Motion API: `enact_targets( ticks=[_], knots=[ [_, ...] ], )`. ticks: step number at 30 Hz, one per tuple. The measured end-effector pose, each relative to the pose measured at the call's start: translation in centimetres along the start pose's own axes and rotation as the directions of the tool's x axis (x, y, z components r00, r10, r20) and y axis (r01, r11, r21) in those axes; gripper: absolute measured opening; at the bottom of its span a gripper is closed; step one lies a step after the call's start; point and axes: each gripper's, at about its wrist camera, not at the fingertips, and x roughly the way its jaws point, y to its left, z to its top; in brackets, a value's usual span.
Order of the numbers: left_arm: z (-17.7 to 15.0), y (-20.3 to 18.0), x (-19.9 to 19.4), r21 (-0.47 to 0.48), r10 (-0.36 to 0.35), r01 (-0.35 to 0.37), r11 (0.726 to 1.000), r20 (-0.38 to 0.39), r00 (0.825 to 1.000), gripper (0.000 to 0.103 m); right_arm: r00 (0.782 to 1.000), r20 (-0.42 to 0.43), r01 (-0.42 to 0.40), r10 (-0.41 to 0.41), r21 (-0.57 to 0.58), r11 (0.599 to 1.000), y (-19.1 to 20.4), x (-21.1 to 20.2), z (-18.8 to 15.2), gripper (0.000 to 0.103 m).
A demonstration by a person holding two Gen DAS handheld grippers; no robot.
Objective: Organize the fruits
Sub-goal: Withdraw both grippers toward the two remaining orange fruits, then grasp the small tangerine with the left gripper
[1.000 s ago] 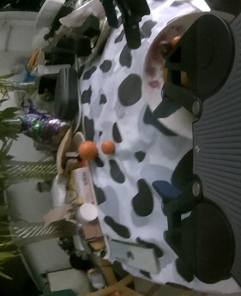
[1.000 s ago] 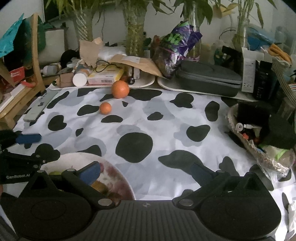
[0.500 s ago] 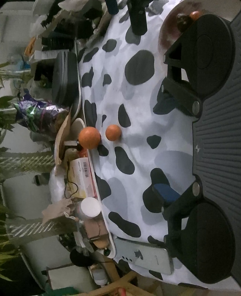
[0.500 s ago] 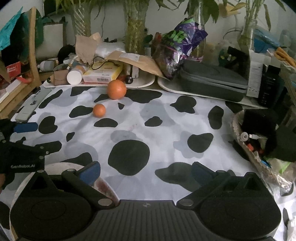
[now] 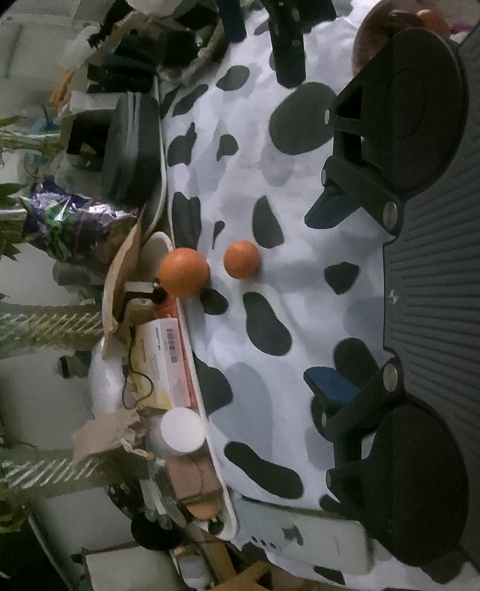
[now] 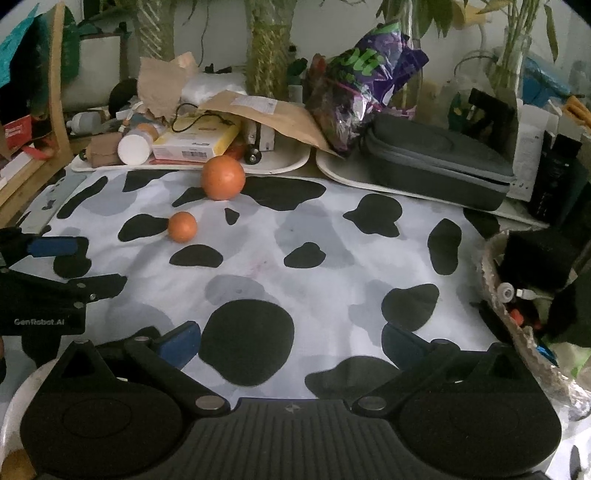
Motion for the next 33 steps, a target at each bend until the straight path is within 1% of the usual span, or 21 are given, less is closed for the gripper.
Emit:
enact_targets(
  ticks=[7,10,13,14,15,19,22,24,25,27,30,33],
  knots=[
    [0.7,0.0,1.8,0.013,-0.053,0.052,0.999,0.033,0.998,0.081,1.000,-0.005,0.014,-0.014,0.001,1.000,-0.4,1.8,0.9,0.103],
    [1.1,0.0,2.6,0.019,-0.090,0.089,0.996,0.057,0.994,0.080,1.000,-0.003,0.016,-0.016,0.002,1.000,-0.6,2.7,1.3,0.103],
    [1.5,-0.4,3.4,0.044,-0.115,0.112,0.993,0.076,0.991,0.078,1.000,-0.004,0.018,-0.018,-0.008,1.000,-0.5,3.8,1.7,0.103],
    [1.6,-0.5,3.7,0.055,-0.118,0.114,0.992,0.080,0.990,0.073,1.000,-0.001,0.018,-0.018,-0.014,1.000,-0.5,4.2,1.8,0.103],
    [1.8,-0.7,3.9,0.066,-0.122,0.116,0.991,0.083,0.989,0.064,1.000,0.002,0.016,-0.016,-0.021,1.000,-0.5,4.5,1.9,0.103],
    [2.5,-1.0,5.3,0.072,-0.132,0.126,0.989,0.088,0.987,0.056,1.000,0.008,0.017,-0.016,-0.036,0.999,-0.5,5.4,2.4,0.103],
    [2.8,-1.1,6.3,0.068,-0.124,0.118,0.991,0.092,0.988,0.053,1.000,0.018,0.015,-0.014,-0.045,0.999,-0.6,5.8,2.6,0.103],
    [3.0,-1.1,6.9,0.065,-0.131,0.126,0.990,0.084,0.988,0.036,1.000,0.022,0.019,-0.018,-0.046,0.999,-0.7,6.1,2.9,0.103],
    [3.1,-1.2,7.2,0.070,-0.125,0.120,0.990,0.073,0.989,0.035,1.000,0.025,0.018,-0.017,-0.044,0.999,-0.7,6.2,2.9,0.103],
    [3.0,-1.5,7.3,0.091,-0.116,0.109,0.990,0.076,0.990,0.032,0.999,0.037,0.014,-0.013,-0.038,0.999,-0.7,6.4,3.1,0.103],
    [3.1,-1.4,7.0,0.095,-0.114,0.106,0.990,0.080,0.990,0.032,0.998,0.065,0.004,-0.002,-0.032,0.999,-0.7,6.6,3.4,0.103],
    [3.2,-0.7,6.4,0.085,-0.094,0.086,0.993,0.091,0.991,0.032,0.995,0.095,-0.015,0.016,-0.016,1.000,-0.3,6.9,3.9,0.103]
  ],
)
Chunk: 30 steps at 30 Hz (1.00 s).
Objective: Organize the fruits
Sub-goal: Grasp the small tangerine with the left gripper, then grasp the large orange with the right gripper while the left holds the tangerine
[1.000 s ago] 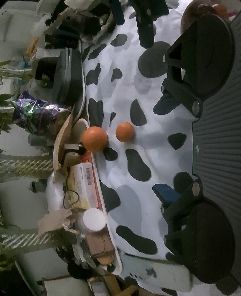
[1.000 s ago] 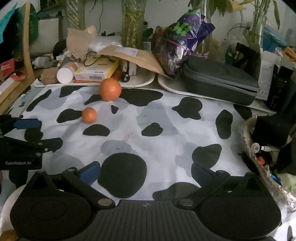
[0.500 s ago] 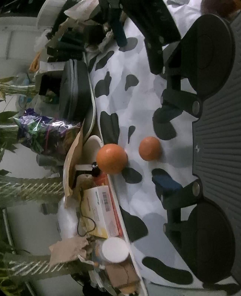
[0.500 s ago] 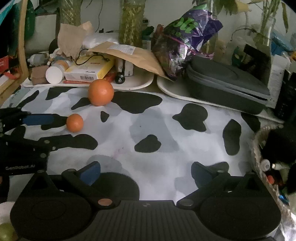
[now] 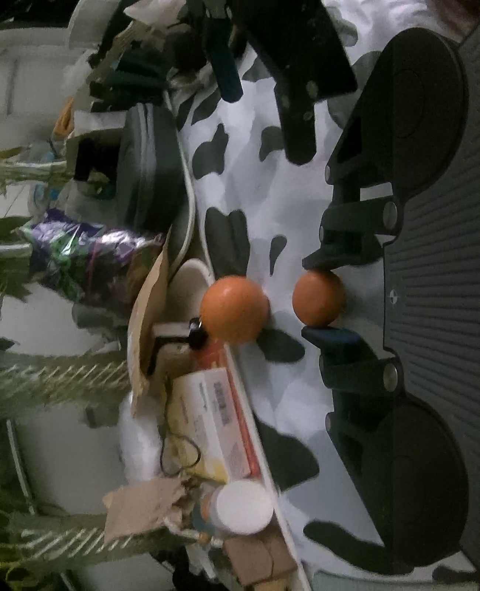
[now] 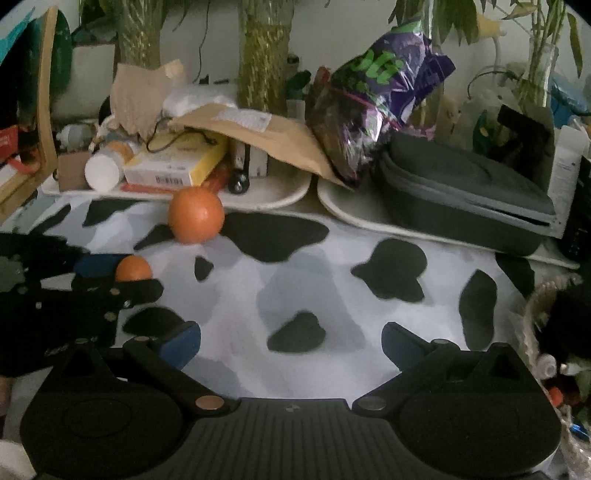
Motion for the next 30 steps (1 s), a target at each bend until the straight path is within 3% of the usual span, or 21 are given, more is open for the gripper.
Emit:
enact_targets(
  ticks=[5,15,17,24,30],
  knots=[
    [-0.1,1.0,-1.7,0.014,0.036,-0.037,0.999,0.034,0.999,0.032,0.998,0.041,-0.047,0.047,-0.019,0.999,1.3,0.9,0.6,0.103],
    [-1.0,4.2,-3.3,0.000,0.063,-0.063,0.998,0.018,0.998,0.032,0.987,0.112,-0.109,0.112,-0.033,0.993,4.7,2.6,2.9,0.102],
    [-1.2,4.8,-3.5,-0.009,0.061,-0.061,0.998,0.012,0.998,0.032,0.987,0.112,-0.110,0.113,-0.034,0.993,5.2,3.2,3.4,0.095],
    [-2.2,7.0,-4.3,-0.029,0.063,-0.062,0.998,0.006,0.998,0.032,0.989,0.118,-0.089,0.091,-0.019,0.996,6.2,5.4,4.6,0.085],
    [-2.7,8.3,-4.8,-0.048,0.047,-0.047,0.998,0.006,0.999,0.032,0.990,0.106,-0.095,0.089,0.056,0.994,6.8,7.5,5.4,0.072]
  ],
)
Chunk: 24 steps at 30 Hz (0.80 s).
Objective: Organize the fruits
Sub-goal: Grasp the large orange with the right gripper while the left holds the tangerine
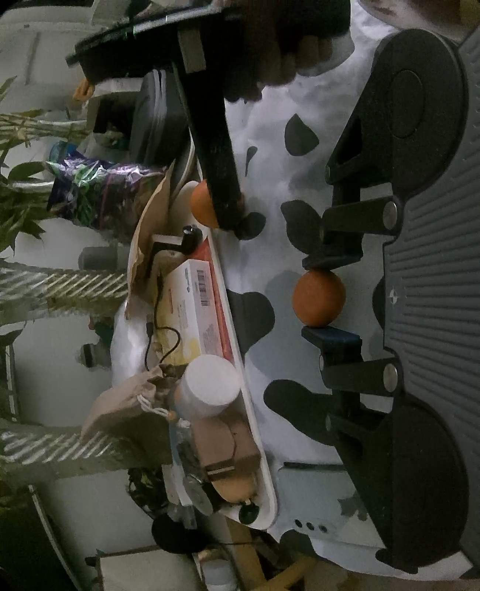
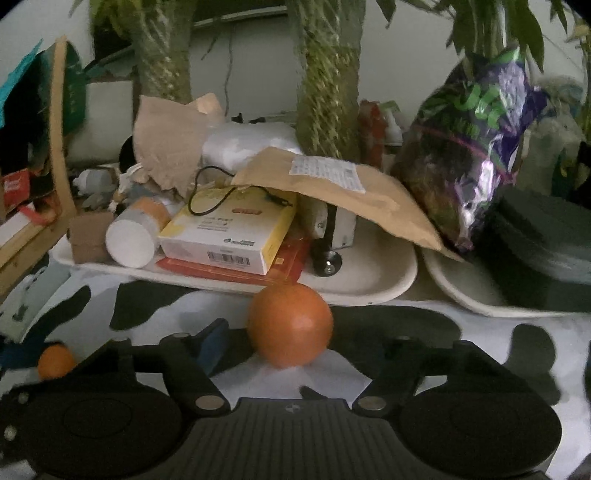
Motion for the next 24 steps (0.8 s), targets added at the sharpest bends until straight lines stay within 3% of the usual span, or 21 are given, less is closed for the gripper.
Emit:
enact_targets(
  ticks=[6,13,24],
  knots=[
    [-0.2,0.5,0.0,-0.001,-0.017,0.017,1.000,-0.004,1.000,0.032,0.999,0.005,0.044,-0.044,0.030,0.999,0.5,1.2,0.4,0.055],
    [-0.1,0.5,-0.2,-0.016,-0.033,0.033,0.999,-0.004,0.999,0.032,0.999,-0.020,0.046,-0.045,0.028,0.999,0.4,0.3,0.6,0.054],
    [0.0,-0.8,-0.7,-0.022,-0.039,0.039,0.999,-0.005,0.999,0.032,0.999,0.012,0.029,-0.029,-0.004,1.000,-0.5,-4.0,0.7,0.054]
  ],
)
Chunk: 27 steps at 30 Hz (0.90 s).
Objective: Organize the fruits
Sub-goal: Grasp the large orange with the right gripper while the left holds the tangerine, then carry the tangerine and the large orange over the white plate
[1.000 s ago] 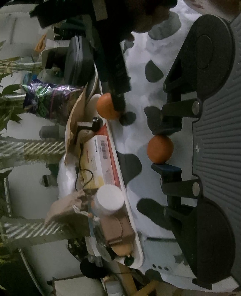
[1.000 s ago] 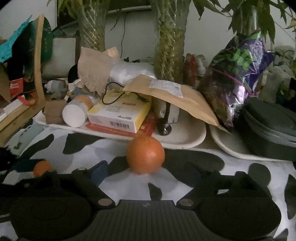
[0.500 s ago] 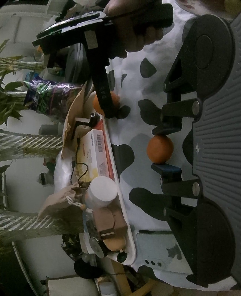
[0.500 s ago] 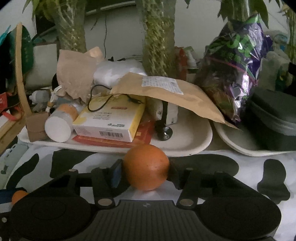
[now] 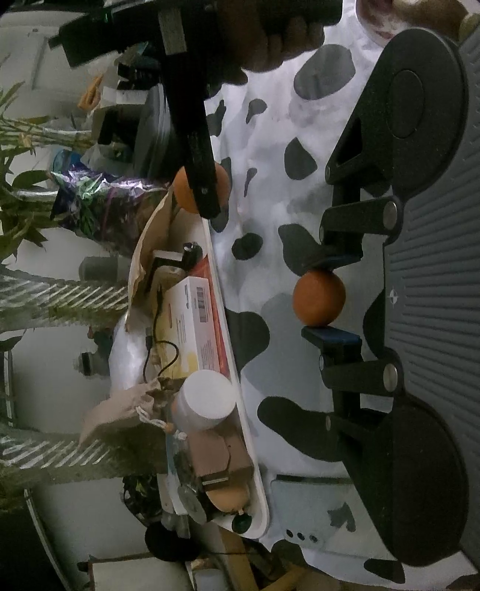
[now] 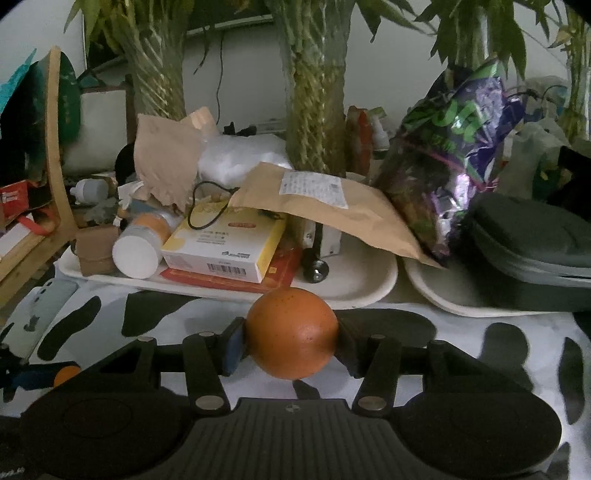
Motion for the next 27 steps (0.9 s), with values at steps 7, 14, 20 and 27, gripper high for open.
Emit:
enact_targets(
  ticks=[7,14,20,27],
  knots=[
    [0.1,-1.3,-0.4,-0.026,-0.016,0.016,1.000,-0.008,1.000,0.032,1.000,0.010,-0.014,0.014,-0.023,1.000,-0.6,-3.3,-0.8,0.054],
    [0.0,-3.2,-1.7,-0.023,-0.039,0.039,0.999,0.001,0.999,0.032,0.999,0.029,-0.034,0.034,-0.012,0.999,-1.1,-6.9,-1.7,0.054],
    [-0.4,-5.1,-3.4,-0.014,-0.054,0.054,0.998,0.011,0.998,0.032,0.999,0.026,-0.026,0.027,-0.023,0.999,-1.5,-9.4,-3.1,0.054],
    [-0.7,-7.0,-5.2,-0.014,-0.075,0.076,0.997,0.028,0.997,0.032,0.999,0.019,-0.027,0.028,-0.048,0.998,-2.1,-12.9,-5.1,0.054]
  ],
)
